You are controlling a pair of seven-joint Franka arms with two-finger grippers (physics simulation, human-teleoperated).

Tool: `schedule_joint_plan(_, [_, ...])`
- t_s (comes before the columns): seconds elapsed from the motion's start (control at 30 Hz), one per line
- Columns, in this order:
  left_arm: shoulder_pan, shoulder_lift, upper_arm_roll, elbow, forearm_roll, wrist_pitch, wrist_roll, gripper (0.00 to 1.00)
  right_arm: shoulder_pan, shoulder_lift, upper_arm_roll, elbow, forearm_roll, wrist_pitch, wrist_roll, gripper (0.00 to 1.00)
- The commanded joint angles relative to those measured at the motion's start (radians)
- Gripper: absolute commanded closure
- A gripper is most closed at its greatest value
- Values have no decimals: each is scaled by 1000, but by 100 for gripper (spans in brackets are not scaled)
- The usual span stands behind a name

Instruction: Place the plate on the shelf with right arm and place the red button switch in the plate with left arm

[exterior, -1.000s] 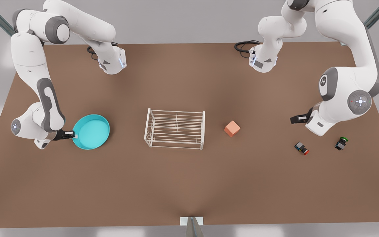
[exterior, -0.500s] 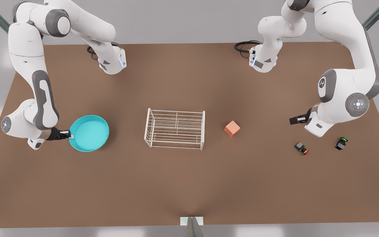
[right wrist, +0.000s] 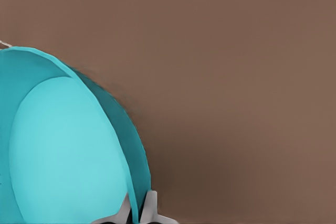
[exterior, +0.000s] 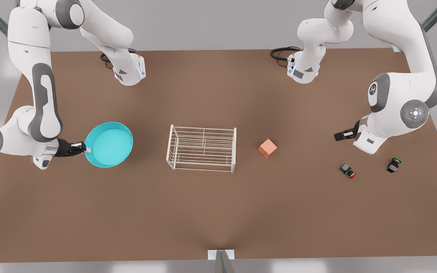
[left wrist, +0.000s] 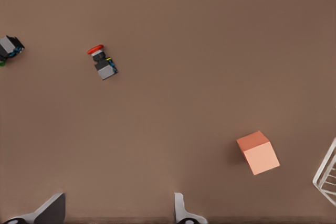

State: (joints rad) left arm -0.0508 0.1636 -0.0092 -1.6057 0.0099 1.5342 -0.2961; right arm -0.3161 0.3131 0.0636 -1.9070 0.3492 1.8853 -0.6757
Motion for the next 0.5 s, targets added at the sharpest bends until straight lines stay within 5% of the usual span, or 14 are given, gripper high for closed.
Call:
schedule_joint_plan(0.0, [15, -18, 5, -3, -44, -57, -201, 0, 0, -8, 21, 0, 13, -66, 31, 85])
schedule_joint_plan(0.13, [52, 125, 3, 6, -80, 256, -178, 0, 0, -26, 81, 25, 28, -124, 93, 85])
schedule_joint_plan(0.47, [178, 232, 20, -115, -2, 570, -376, 0, 26, -28, 309, 69, 30, -124, 335, 85])
